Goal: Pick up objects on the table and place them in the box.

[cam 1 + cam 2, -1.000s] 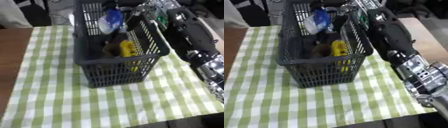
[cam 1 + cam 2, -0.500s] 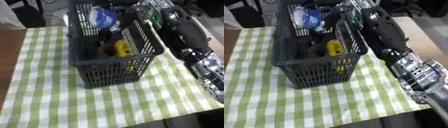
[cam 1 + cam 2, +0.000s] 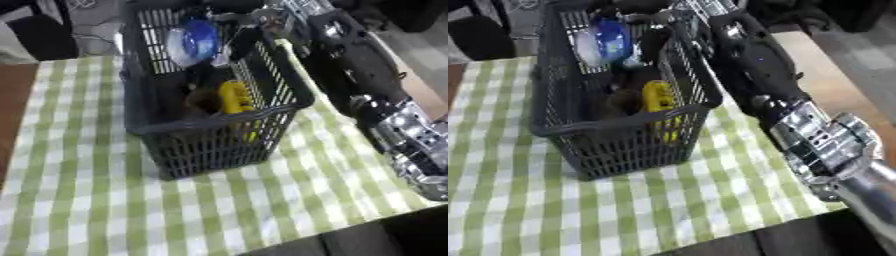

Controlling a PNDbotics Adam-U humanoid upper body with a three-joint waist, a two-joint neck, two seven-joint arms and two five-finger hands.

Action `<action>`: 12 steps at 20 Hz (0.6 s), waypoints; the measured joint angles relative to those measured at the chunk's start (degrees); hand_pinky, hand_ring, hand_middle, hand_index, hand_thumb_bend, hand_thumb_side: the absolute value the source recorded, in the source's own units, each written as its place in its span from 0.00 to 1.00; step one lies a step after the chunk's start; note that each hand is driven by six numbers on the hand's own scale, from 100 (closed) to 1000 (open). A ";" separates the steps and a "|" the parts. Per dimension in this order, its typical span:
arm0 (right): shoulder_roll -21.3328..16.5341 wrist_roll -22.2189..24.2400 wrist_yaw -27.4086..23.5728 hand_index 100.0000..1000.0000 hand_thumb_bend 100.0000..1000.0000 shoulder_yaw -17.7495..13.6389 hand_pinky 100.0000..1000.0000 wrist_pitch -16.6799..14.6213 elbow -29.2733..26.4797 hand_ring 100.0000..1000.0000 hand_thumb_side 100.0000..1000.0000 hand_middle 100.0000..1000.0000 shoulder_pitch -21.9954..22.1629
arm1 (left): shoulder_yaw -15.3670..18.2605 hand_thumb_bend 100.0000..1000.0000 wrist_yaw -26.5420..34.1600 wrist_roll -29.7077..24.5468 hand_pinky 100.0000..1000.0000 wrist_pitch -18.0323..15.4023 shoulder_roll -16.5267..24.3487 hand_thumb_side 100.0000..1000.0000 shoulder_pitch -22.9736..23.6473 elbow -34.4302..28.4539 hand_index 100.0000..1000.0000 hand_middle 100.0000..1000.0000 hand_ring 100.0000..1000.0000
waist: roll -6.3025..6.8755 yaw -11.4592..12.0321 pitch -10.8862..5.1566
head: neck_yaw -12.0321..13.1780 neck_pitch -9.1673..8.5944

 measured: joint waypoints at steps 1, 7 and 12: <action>0.00 -0.51 0.13 1.00 0.23 0.03 1.00 -0.37 -0.02 1.00 0.27 1.00 0.04 | 0.00 0.45 0.00 0.00 0.41 0.00 0.00 0.65 0.01 0.00 0.74 0.62 0.67 | 0.00 0.00 0.00 | -0.04 0.00; -0.01 -2.82 1.82 1.00 0.00 -0.11 1.00 -1.58 1.03 0.97 1.00 1.00 0.08 | 0.00 0.45 0.00 0.00 0.41 0.00 0.00 0.65 0.07 0.02 0.74 0.62 0.67 | 0.00 0.00 -0.05 | -0.53 0.00; -0.05 -3.11 1.05 0.70 0.38 -0.07 0.70 -2.24 1.90 0.55 0.46 0.52 0.27 | 0.00 0.45 0.00 0.00 0.41 0.00 0.00 0.65 0.15 0.04 0.73 0.62 0.67 | -0.15 -0.01 -0.05 | -0.57 0.00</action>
